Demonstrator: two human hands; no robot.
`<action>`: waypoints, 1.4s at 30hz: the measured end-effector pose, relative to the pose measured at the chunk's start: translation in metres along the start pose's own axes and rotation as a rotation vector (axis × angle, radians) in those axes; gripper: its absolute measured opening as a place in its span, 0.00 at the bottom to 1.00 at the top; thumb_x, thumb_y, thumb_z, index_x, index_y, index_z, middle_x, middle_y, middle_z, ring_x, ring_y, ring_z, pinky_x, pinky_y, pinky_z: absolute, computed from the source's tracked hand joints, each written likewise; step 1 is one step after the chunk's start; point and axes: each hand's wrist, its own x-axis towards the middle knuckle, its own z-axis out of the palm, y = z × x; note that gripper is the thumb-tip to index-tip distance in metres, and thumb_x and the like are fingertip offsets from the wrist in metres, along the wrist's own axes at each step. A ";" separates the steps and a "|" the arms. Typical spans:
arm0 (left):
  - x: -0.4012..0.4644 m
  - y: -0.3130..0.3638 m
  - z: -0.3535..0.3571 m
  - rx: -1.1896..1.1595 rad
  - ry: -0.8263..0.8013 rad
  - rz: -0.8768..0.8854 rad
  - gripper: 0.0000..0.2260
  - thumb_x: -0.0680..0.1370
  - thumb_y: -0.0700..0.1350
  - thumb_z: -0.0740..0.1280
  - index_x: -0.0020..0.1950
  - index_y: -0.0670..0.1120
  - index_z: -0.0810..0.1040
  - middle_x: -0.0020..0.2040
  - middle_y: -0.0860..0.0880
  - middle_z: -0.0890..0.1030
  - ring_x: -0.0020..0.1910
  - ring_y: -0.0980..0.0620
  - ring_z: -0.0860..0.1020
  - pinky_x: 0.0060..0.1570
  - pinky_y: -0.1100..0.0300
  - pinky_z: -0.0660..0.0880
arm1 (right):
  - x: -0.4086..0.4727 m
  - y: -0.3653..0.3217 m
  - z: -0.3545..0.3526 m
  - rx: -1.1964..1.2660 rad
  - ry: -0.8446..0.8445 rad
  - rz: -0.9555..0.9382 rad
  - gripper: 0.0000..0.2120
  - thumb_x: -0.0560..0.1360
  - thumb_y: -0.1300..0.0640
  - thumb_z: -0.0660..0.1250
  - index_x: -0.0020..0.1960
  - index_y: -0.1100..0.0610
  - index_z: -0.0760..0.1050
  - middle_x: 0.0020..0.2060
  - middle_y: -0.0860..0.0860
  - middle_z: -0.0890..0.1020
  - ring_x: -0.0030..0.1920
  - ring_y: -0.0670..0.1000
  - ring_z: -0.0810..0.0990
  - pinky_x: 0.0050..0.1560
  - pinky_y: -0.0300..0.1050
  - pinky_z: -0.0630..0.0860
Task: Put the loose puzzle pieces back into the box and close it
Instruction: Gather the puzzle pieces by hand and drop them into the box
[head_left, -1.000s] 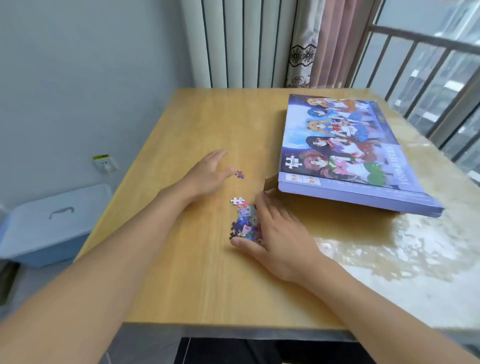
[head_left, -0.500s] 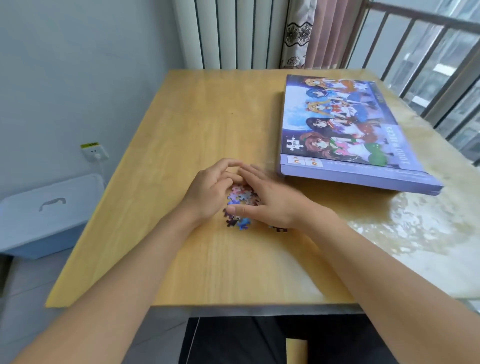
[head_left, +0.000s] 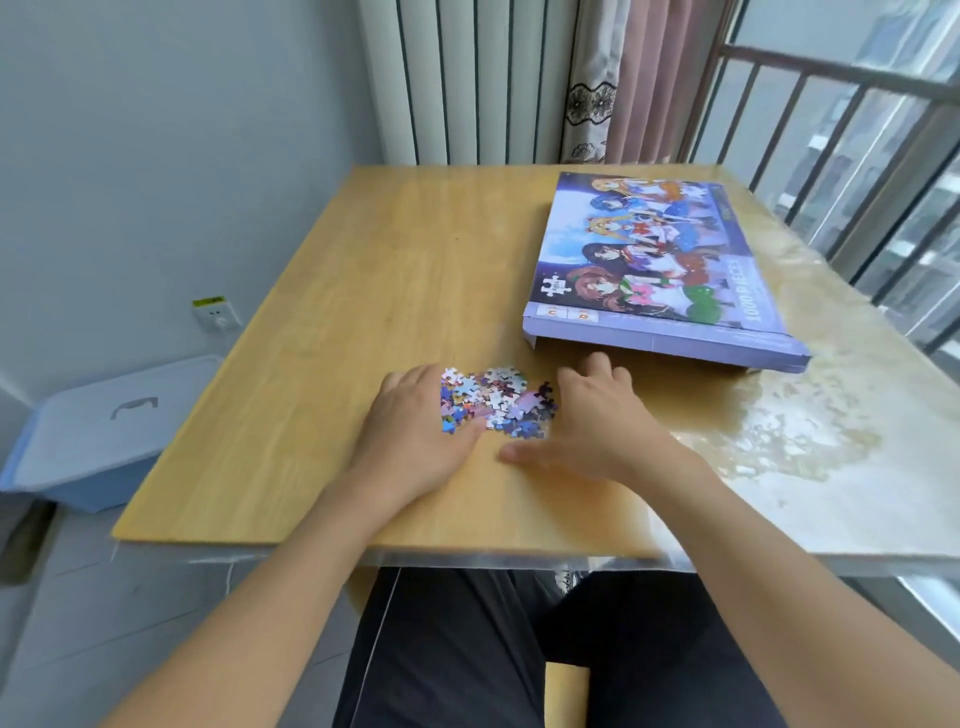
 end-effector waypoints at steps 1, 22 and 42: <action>0.000 0.005 0.003 -0.111 0.028 0.000 0.26 0.75 0.56 0.71 0.70 0.45 0.72 0.64 0.49 0.77 0.63 0.46 0.72 0.61 0.56 0.70 | 0.002 -0.004 -0.003 0.019 -0.021 -0.004 0.41 0.60 0.25 0.72 0.55 0.56 0.66 0.56 0.54 0.66 0.52 0.56 0.65 0.51 0.47 0.65; 0.022 0.033 0.017 -1.293 0.298 -0.372 0.13 0.81 0.33 0.57 0.50 0.48 0.77 0.48 0.47 0.82 0.48 0.52 0.79 0.50 0.60 0.75 | 0.022 -0.036 -0.012 0.225 -0.049 -0.168 0.45 0.62 0.44 0.82 0.73 0.54 0.67 0.52 0.49 0.71 0.53 0.51 0.72 0.43 0.41 0.74; 0.017 -0.028 -0.011 -0.478 -0.120 0.059 0.09 0.69 0.44 0.81 0.47 0.50 0.86 0.50 0.51 0.82 0.37 0.59 0.75 0.40 0.69 0.72 | 0.046 -0.035 -0.030 0.057 -0.223 -0.322 0.32 0.63 0.51 0.83 0.63 0.50 0.74 0.51 0.49 0.79 0.46 0.52 0.80 0.36 0.41 0.75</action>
